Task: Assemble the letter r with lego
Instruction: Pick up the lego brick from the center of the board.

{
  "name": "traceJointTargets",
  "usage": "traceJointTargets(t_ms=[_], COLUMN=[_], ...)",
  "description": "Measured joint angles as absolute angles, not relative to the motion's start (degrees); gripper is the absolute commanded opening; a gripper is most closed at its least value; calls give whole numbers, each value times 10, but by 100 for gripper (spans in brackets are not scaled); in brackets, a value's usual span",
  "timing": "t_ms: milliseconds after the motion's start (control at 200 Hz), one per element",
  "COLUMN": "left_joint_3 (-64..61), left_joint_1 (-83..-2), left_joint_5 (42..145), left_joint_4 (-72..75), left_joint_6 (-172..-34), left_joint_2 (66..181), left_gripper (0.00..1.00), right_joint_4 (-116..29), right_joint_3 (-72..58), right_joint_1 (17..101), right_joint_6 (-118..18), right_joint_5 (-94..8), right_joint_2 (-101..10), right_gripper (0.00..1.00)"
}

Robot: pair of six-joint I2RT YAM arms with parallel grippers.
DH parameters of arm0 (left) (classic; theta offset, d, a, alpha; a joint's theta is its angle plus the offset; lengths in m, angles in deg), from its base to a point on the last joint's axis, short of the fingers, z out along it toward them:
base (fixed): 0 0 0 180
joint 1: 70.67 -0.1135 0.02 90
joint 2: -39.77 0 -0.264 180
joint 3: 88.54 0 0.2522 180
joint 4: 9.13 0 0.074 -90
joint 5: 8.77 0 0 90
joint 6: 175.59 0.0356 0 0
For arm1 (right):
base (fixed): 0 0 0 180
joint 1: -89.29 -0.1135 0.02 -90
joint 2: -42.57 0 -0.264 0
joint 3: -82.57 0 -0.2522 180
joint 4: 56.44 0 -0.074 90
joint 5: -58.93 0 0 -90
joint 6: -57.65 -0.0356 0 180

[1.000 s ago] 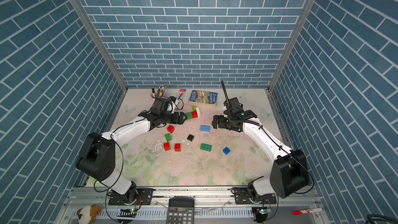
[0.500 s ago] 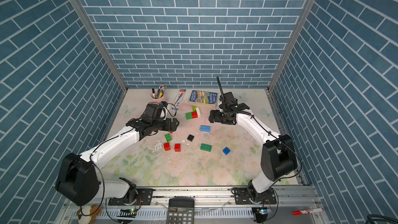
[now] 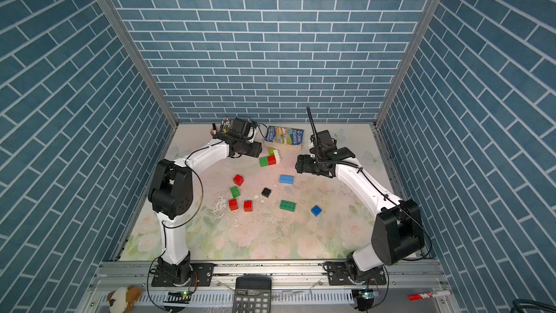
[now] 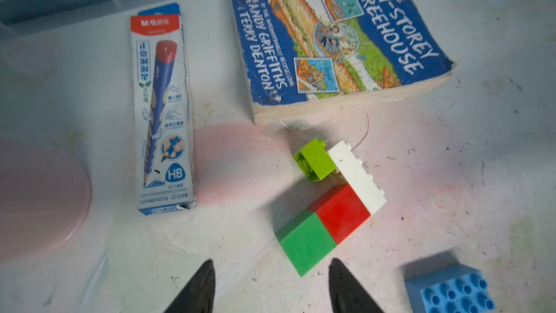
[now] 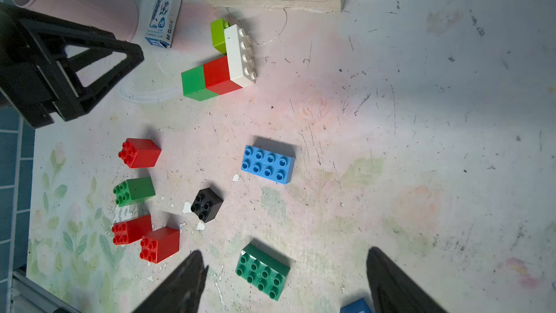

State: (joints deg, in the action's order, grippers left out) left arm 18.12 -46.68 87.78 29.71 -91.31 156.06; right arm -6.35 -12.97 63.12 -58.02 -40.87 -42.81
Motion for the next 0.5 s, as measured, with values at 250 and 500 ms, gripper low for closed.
traceJointTargets(t_ms=[250, 500], left_joint_3=[255, 369], left_joint_1=[-448, -440], left_joint_5=[919, 975], left_joint_4=[357, 447], left_joint_6=[-815, -710], left_joint_2=[1597, 1683], left_gripper=[83, 80], right_joint_4=[-58, -49], right_joint_3=[-135, -135], right_joint_1=[645, 660], right_joint_6=[-579, -578], right_joint_5=[-418, -436], right_joint_2=[-428, -428], right_gripper=[87, 87])
